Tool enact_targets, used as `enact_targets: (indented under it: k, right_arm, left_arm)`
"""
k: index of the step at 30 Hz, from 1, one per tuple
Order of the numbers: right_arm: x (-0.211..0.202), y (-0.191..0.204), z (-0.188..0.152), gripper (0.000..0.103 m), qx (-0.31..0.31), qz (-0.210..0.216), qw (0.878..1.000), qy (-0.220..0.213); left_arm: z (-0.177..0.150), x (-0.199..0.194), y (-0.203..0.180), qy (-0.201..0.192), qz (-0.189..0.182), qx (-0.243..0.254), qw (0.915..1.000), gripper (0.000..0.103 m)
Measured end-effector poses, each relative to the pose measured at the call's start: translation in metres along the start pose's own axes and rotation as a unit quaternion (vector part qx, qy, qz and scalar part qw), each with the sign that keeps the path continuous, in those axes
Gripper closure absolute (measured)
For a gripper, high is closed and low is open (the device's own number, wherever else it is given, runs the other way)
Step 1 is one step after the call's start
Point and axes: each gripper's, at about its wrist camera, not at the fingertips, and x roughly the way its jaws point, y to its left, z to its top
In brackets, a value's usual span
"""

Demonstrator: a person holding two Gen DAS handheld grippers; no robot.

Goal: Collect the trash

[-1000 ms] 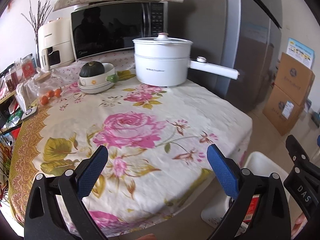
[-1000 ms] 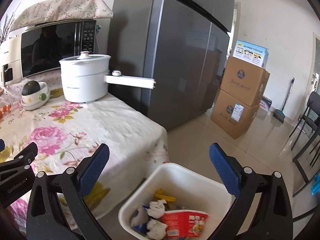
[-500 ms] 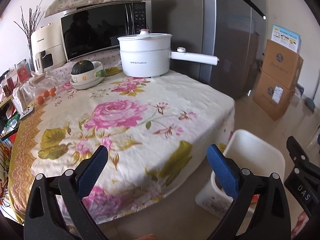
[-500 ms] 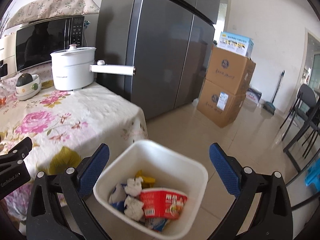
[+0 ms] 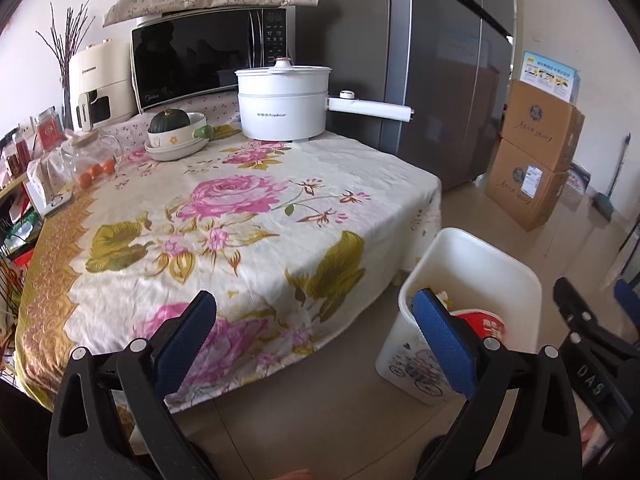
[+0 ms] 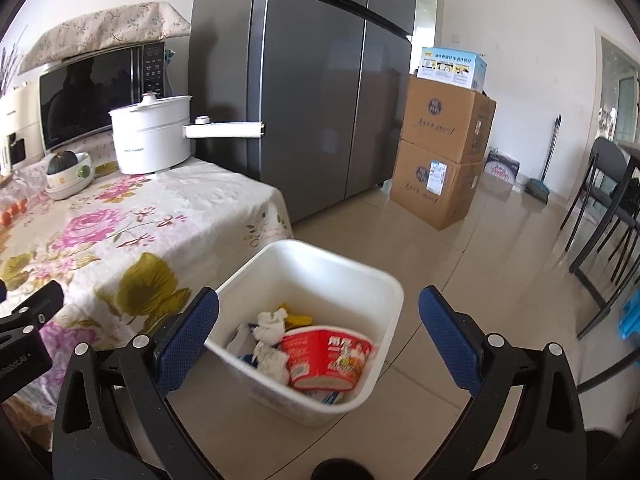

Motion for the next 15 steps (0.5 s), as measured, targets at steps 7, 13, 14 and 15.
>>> enact_targets:
  k: [7, 13, 14, 15]
  right_arm:
    - [-0.012, 0.005, -0.006, 0.007, -0.011, 0.002, 1.0, -0.022]
    - [-0.007, 0.002, -0.005, 0.007, -0.002, 0.002, 1.0, -0.016]
    - [-0.006, 0.002, -0.005, 0.007, -0.002, 0.002, 1.0, -0.014]
    - [-0.004, 0.002, -0.005, 0.007, -0.001, 0.003, 1.0, -0.012]
  left_arm:
    - [-0.005, -0.007, 0.0, 0.001, 0.001, -0.002, 1.0, 0.007]
    - [-0.008, -0.005, -0.004, 0.012, -0.008, 0.003, 0.9999, 0.007]
    - [-0.008, -0.005, -0.004, 0.011, -0.007, 0.005, 0.9999, 0.007]
    - [-0.008, -0.006, -0.004, 0.01, -0.007, 0.005, 0.9999, 0.007]
